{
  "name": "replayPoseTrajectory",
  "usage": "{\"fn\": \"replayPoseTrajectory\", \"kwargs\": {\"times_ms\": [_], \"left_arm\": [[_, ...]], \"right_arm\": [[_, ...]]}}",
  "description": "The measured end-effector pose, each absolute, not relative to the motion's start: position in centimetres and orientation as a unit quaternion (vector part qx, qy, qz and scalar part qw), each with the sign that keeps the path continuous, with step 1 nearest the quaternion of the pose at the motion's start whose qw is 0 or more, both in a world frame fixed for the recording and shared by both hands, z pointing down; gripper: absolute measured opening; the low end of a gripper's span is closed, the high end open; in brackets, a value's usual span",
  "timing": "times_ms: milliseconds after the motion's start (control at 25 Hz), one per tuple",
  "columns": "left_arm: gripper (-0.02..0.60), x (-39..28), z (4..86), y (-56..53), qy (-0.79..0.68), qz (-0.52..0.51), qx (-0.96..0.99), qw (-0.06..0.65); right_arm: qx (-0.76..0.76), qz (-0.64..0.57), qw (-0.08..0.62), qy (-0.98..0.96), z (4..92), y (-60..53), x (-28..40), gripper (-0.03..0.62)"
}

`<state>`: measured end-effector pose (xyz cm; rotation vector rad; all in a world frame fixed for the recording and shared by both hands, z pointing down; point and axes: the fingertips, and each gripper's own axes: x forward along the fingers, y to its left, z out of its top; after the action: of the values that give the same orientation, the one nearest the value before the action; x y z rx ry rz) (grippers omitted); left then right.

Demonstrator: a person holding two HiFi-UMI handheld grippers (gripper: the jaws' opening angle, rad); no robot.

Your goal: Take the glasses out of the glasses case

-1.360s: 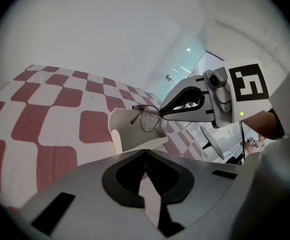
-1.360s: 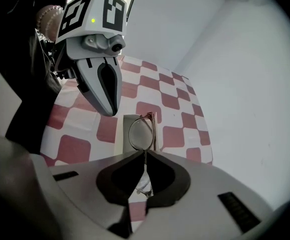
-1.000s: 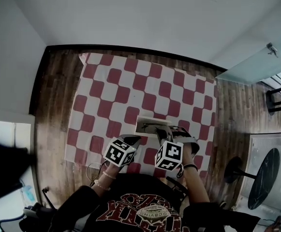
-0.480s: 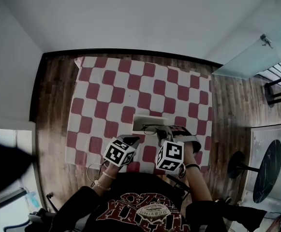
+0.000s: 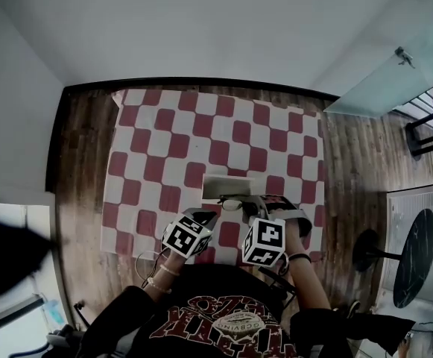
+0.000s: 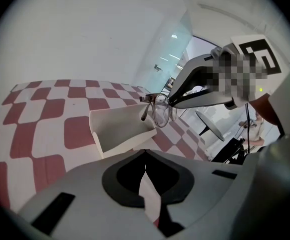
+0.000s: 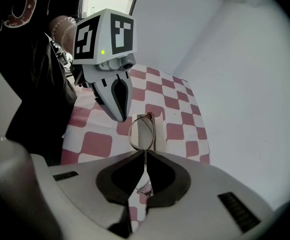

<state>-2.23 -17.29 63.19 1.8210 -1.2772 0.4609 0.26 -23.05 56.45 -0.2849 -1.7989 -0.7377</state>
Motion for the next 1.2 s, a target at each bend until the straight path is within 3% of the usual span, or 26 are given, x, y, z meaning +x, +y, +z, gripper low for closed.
{"fn": "replayPoseTrajectory", "kwargs": {"times_ms": [1200], "left_arm": [[0.008,3.3,62.2,-17.4,-0.451,0.239,0.775,0.372]], "right_arm": [[-0.116,-0.291,0.532,-0.786,51.1,-21.8,2.6,0.031]]}}
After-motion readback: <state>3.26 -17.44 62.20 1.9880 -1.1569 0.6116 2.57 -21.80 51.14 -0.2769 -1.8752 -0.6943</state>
